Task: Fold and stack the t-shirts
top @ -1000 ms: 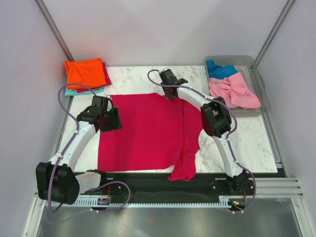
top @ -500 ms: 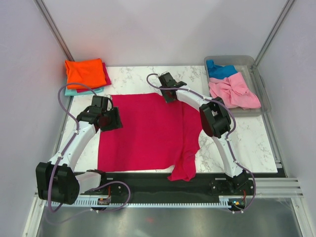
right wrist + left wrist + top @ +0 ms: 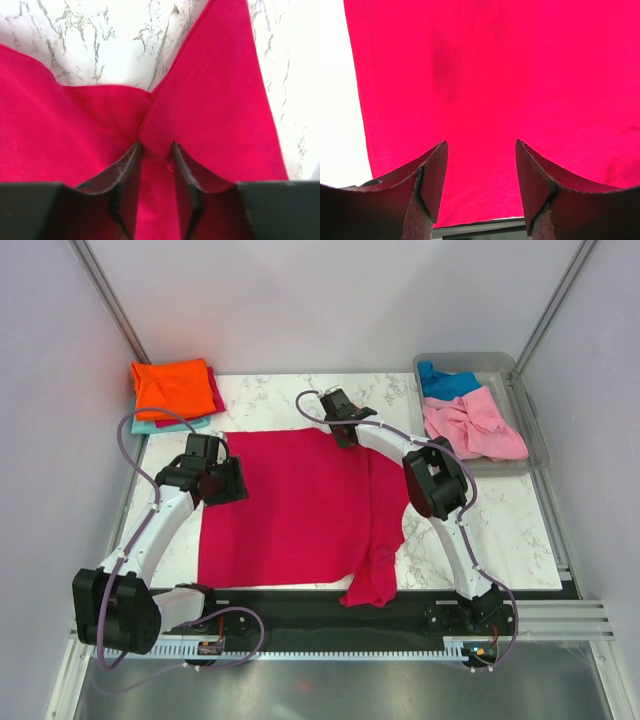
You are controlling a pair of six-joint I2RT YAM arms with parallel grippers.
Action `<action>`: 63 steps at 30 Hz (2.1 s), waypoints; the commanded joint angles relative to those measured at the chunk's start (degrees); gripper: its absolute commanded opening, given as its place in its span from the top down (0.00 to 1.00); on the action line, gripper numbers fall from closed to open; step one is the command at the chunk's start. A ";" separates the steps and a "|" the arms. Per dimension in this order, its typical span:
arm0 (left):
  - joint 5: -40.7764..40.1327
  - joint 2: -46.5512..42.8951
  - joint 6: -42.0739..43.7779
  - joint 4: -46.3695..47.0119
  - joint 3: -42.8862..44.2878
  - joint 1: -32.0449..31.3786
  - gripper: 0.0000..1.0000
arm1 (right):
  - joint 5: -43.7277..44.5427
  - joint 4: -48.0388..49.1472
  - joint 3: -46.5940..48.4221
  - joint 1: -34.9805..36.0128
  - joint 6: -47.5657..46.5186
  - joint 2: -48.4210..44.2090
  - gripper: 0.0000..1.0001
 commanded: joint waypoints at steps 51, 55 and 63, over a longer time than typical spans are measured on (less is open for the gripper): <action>1.03 -0.64 1.03 1.31 1.21 -0.26 0.38 | -0.43 3.62 -0.98 -5.37 0.76 -7.20 1.00; 1.38 -0.55 1.03 1.40 1.21 -0.26 0.38 | 10.92 5.89 7.38 -6.42 -8.02 -3.52 1.00; 1.91 0.24 1.12 1.31 1.12 -0.35 0.38 | 15.43 13.37 26.36 -12.14 -13.40 10.26 0.72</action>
